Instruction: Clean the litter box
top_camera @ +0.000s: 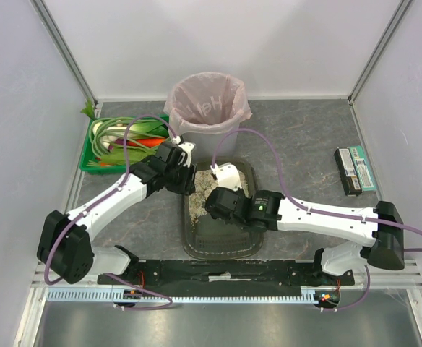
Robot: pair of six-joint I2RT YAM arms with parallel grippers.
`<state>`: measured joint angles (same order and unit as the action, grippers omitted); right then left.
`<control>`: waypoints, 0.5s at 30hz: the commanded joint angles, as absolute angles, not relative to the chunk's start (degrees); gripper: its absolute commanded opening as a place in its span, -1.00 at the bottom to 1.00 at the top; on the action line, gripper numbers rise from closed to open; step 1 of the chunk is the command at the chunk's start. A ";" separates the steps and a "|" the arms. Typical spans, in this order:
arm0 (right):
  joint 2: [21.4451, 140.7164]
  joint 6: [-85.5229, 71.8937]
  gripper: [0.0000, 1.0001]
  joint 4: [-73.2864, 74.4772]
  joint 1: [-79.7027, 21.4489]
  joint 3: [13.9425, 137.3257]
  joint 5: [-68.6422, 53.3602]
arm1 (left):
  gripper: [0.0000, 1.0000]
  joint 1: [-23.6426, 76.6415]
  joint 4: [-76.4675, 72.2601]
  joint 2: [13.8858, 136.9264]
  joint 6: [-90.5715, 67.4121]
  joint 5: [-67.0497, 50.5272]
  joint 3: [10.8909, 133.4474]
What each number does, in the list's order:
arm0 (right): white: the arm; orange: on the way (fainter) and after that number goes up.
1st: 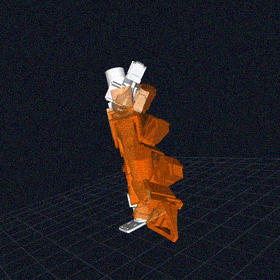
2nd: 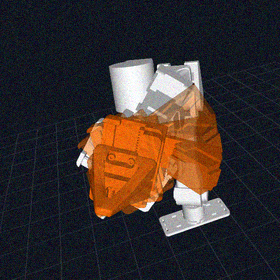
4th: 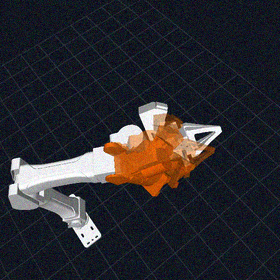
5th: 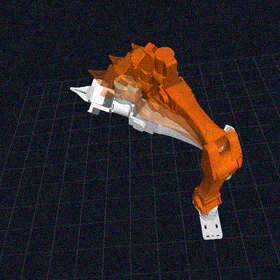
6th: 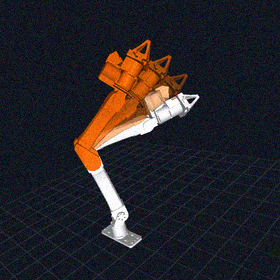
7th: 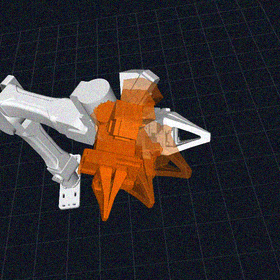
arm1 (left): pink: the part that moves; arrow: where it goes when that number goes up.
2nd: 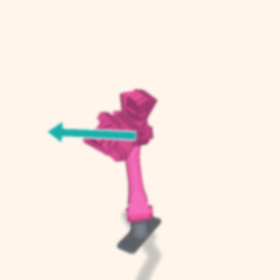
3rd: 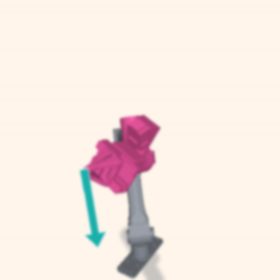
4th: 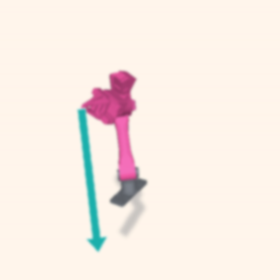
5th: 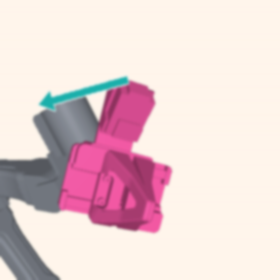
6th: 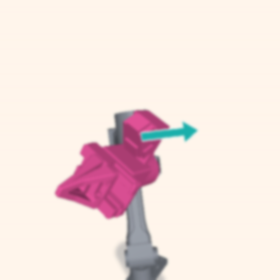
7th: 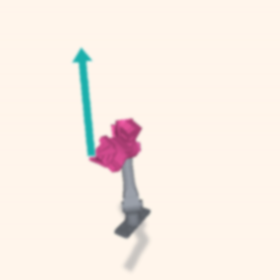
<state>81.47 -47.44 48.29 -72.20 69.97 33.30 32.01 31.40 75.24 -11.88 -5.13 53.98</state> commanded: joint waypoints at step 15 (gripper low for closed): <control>87.63 -50.18 -1.00 36.84 -72.33 65.66 42.27 | -0.11 32.26 30.85 79.45 -10.28 -8.00 53.70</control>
<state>86.24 -48.07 37.65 -72.58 68.03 39.79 31.92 31.48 78.15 -11.79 -5.87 53.98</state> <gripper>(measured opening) 0.328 0.466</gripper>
